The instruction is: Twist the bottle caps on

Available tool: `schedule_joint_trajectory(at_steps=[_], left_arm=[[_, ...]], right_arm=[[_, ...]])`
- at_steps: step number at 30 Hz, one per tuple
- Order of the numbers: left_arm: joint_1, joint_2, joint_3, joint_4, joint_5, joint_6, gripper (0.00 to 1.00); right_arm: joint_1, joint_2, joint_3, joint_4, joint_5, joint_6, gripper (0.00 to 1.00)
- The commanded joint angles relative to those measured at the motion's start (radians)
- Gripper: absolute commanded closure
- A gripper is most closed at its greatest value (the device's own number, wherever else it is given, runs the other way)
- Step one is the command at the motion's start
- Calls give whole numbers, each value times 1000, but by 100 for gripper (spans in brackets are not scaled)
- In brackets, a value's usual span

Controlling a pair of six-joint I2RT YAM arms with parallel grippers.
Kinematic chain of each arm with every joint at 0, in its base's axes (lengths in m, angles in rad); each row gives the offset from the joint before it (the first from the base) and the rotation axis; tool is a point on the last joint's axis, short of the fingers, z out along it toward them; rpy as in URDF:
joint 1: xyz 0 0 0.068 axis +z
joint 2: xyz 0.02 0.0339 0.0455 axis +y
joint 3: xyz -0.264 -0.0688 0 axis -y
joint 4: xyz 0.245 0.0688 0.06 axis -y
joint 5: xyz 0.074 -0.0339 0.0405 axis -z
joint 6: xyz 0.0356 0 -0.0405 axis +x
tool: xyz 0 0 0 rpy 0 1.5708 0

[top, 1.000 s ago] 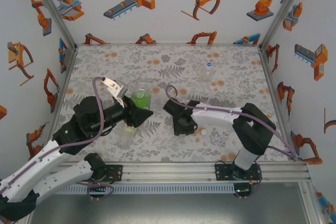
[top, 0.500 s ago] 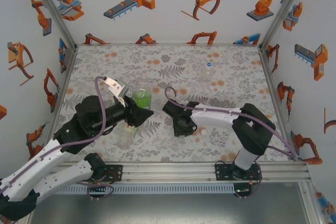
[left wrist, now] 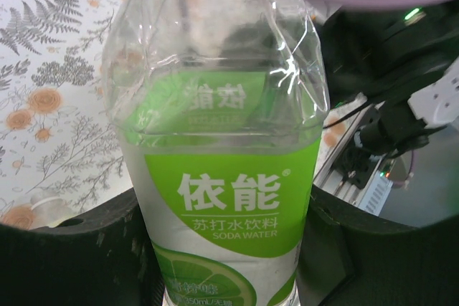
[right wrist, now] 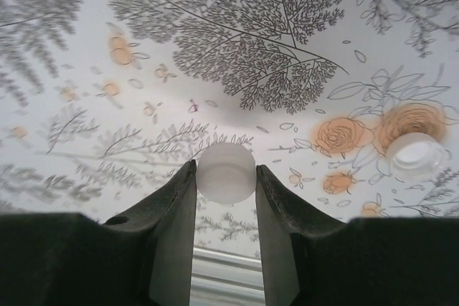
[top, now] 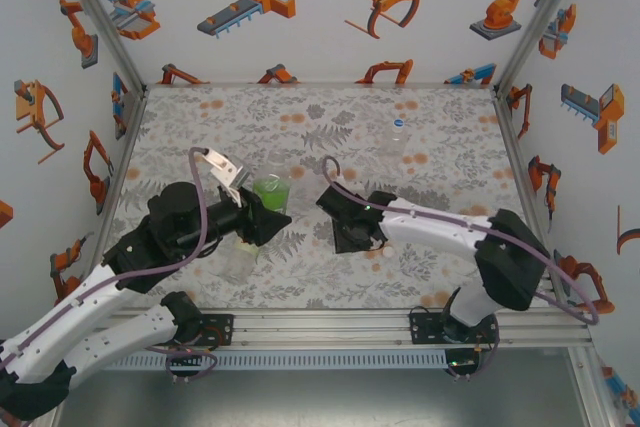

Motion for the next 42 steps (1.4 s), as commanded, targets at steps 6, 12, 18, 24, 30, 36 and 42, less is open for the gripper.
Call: schedule_joint_trajectory(at_steps=[6,12,18,24,30,36,42], left_arm=[[6,13,86,-162,88,195,100],[5,36,127,-288,259,382,100],[2,67,173,-416,379,551,100],[-1,101,211,-511,420,691,100],[-6,152,247,-592,418,759,100],[-18,176,252,-592,433,784,100],[-27,192,266,-592,433,798,100]], right_arm=[[3,-278,49,3,-17,-283,83],[3,-486,33,143,-123,-525,90],[3,-617,97,188,-366,-803,92],[3,-611,205,132,-574,-993,94],[6,-558,261,132,-706,-1094,97],[5,-517,264,190,-812,-1147,98],[7,-503,231,226,-885,-1161,99]])
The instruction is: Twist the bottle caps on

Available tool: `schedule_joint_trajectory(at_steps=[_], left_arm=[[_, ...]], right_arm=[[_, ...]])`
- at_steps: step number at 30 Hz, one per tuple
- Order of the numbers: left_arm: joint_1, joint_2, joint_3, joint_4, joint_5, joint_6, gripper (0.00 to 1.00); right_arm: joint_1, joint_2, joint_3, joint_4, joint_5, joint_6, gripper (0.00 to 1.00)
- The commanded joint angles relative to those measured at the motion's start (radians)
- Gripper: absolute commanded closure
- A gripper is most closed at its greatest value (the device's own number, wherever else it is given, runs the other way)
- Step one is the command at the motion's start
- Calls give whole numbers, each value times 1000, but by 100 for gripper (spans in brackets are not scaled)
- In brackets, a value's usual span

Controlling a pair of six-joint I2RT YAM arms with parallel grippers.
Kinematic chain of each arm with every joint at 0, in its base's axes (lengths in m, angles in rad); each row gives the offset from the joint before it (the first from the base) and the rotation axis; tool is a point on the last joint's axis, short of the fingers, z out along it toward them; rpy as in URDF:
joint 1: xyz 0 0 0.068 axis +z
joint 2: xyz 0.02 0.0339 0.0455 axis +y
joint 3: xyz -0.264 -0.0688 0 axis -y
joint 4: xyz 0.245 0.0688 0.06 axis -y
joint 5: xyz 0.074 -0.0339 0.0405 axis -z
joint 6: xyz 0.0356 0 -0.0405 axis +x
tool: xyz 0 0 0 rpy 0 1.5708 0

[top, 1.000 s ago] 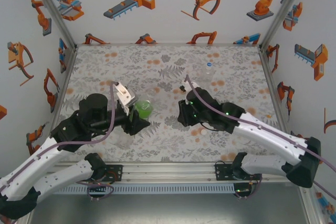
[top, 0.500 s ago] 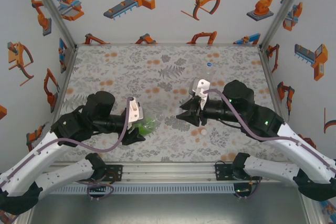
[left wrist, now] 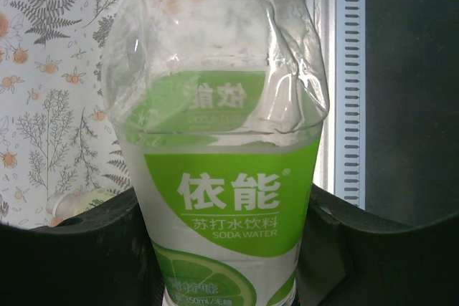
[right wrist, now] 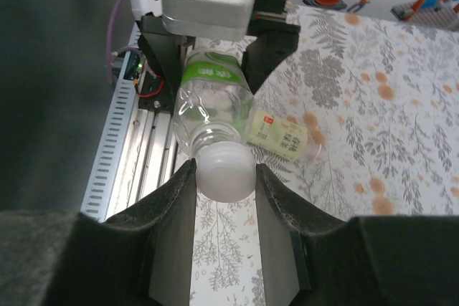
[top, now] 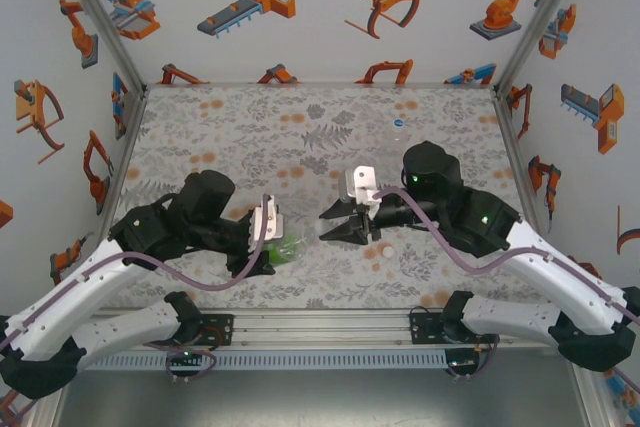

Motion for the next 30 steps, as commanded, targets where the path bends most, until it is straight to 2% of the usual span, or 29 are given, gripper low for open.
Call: schedule_joint_trajectory(at_steps=[1,6,11,30], left_arm=[[-8,1,40,-10,30,36,100],[-12,-1,30,15,41,40,100],[-14,7,31,28,48,45,100],[-21,4,26,89,85,36,100]], right_arm=[[7,-2,-19,56,-82,-37,99],[14,6,-47,67,-94,-35,100],[19,4,-55,52,-40,-37,100],[43,16,-86,62,-66,-32,100]])
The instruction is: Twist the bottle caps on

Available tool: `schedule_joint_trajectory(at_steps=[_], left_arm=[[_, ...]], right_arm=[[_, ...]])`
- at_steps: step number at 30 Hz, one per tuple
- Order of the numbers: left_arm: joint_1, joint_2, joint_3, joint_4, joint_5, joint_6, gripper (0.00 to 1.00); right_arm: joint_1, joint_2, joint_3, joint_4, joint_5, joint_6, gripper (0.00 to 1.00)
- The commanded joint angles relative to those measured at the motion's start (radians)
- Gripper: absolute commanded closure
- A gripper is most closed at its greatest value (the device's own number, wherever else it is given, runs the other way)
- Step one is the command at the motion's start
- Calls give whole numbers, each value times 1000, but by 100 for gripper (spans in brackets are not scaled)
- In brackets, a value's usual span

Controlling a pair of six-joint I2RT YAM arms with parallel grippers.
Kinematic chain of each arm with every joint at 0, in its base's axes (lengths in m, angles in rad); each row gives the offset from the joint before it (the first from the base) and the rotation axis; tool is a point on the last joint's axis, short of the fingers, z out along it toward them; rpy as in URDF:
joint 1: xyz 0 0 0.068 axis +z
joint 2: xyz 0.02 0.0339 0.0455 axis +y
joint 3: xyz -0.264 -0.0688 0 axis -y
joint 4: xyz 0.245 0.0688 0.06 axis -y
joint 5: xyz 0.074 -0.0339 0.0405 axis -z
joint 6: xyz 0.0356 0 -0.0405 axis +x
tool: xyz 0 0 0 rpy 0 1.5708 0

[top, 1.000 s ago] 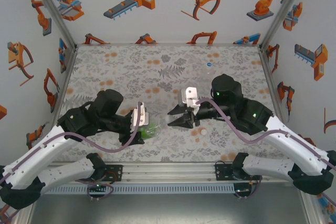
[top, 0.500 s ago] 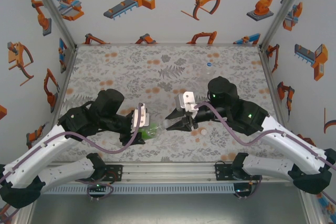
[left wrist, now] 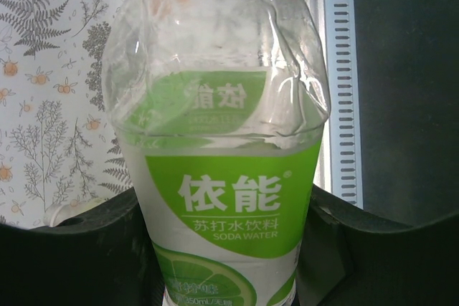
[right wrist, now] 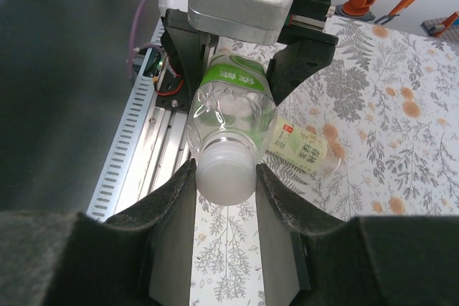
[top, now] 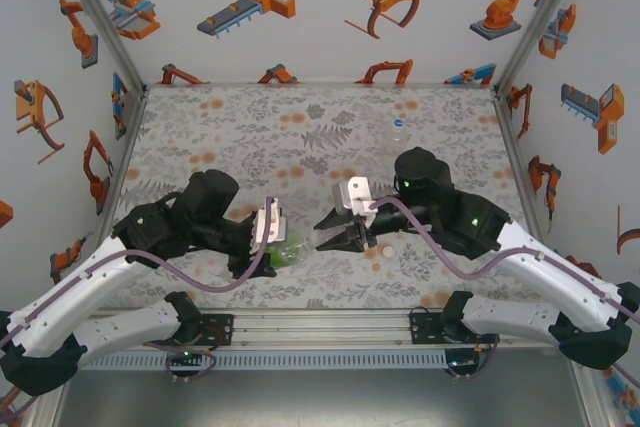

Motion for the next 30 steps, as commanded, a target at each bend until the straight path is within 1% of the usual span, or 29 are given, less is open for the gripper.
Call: schedule_joint_trajectory(at_steps=[1,7,15,19,23,30], left_arm=[[-8,-17,17,97,59,12,100],[-9,-26,14,112,72,15,100],[-10,-26,21,114,131,22,100],[-15,-31,27,111,122,26,100],[-24,-25,39,105,115,44,100],[-35,16,82,98,138,58,100]], right_arm=[[19,12,-29,17,-9,-12,100],[22,11,-28,17,-17,-13,100],[22,-12,-45,46,-53,-15,100],[22,-33,-58,58,-38,-16,100],[22,-32,-56,84,-85,-16,100],[22,-6,-50,103,-165,-14,100]])
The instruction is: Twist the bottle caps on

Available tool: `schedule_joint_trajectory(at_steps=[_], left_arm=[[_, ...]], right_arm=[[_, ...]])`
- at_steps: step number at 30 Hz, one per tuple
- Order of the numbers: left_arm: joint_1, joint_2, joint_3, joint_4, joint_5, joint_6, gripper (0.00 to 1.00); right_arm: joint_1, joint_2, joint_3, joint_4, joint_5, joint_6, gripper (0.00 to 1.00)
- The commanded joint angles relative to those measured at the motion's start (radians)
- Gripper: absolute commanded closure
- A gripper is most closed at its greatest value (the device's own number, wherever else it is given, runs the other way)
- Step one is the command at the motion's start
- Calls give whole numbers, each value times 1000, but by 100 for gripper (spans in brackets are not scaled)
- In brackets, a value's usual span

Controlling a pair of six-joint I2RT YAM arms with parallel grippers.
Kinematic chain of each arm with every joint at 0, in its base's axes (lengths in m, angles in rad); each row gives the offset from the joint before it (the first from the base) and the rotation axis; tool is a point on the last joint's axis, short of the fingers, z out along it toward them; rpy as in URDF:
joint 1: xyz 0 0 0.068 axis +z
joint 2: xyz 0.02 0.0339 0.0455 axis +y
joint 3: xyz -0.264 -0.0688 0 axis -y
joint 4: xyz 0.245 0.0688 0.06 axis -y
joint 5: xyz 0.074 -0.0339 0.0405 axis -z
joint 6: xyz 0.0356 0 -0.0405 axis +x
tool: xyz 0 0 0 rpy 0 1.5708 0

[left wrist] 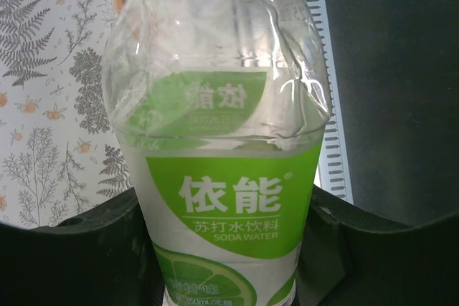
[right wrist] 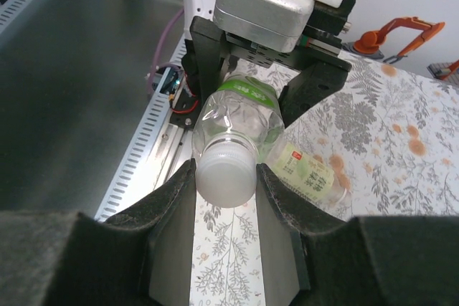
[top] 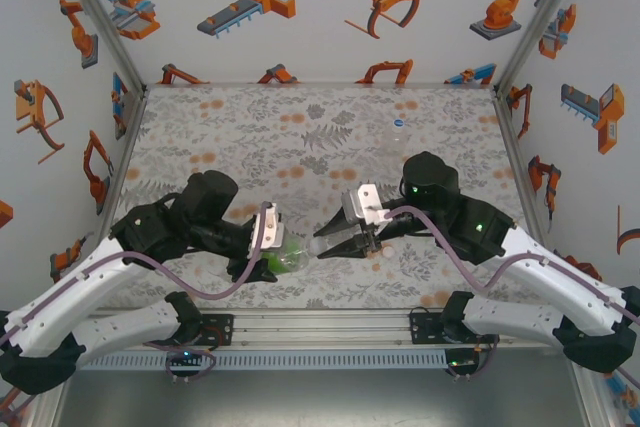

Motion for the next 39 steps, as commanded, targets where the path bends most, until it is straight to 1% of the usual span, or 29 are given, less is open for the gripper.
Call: schedule_joint_trajectory(at_steps=[1,5,9,13,17,23,30,35,39], left_arm=[[-14,16,65,107,74,30,100],[-14,9,58,132,83,20,100],[-14,-20,33,185,91,-3,100],[-14,-33,24,199,87,-19,100],[-15,-32,20,207,77,-44,100],[-14,-28,5,266,62,-97,100],[-14,8,44,201,53,-106,100],[-15,22,54,161,40,-114,100],[-15,33,57,133,26,-117,100]], right_arm=[[12,33,-10,29,-81,-12,100],[13,33,-14,22,-89,-12,100],[14,-1,-40,21,-36,-15,100],[14,-26,-53,33,1,-15,100],[21,-23,-51,49,-34,-16,100],[46,2,-36,39,-84,-15,100],[60,5,-12,4,-2,-18,100],[70,8,36,-100,61,-70,100],[76,14,64,-159,87,-94,100]])
